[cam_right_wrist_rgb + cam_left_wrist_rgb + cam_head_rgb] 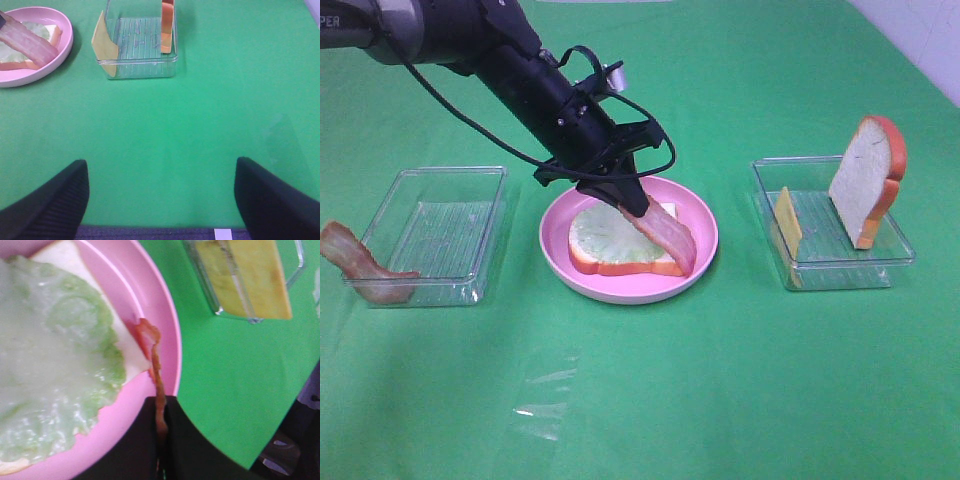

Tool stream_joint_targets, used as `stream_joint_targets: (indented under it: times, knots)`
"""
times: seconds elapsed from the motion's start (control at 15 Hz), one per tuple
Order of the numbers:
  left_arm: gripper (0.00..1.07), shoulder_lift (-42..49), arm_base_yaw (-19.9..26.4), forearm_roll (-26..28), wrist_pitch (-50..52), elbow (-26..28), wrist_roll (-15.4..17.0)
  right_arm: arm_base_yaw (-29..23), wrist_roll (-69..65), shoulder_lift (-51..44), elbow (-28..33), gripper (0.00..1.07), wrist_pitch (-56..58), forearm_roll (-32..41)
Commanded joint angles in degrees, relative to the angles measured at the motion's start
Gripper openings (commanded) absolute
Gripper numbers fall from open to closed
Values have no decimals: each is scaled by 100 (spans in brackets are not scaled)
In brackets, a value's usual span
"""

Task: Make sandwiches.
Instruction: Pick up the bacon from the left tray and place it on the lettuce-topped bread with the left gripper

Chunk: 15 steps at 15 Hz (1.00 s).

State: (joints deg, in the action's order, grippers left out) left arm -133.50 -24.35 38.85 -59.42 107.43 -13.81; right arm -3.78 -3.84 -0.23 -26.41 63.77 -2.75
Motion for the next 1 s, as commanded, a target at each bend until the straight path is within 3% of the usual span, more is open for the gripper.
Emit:
stream_joint_targets:
  times: [0.07, 0.33, 0.47, 0.67, 0.8, 0.87, 0.93, 1.0]
  knots:
    - [0, 11, 11, -447, 292, 17, 332, -11, 34, -155, 23, 77, -17, 29]
    - [0, 11, 11, -1266, 321, 17, 1054, -11, 34, -155, 23, 77, -17, 29]
    - [0, 11, 11, -1507, 309, 17, 1243, -11, 34, -155, 23, 77, -17, 29]
    - [1, 11, 11, -1518, 298, 17, 1243, -11, 34, -155, 23, 77, -17, 29]
    - [36, 80, 11, -1518, 315, 17, 1295, -11, 34, -155, 23, 77, -17, 29]
    - [69, 160, 11, -1558, 344, 17, 1312, -11, 34, -155, 23, 77, -17, 29]
    - [94, 246, 11, -1650, 321, 52, 1312, -11, 34, -155, 23, 77, -17, 29]
    - [102, 327, 11, -1828, 218, 126, 1329, -11, 34, -155, 23, 77, -17, 29]
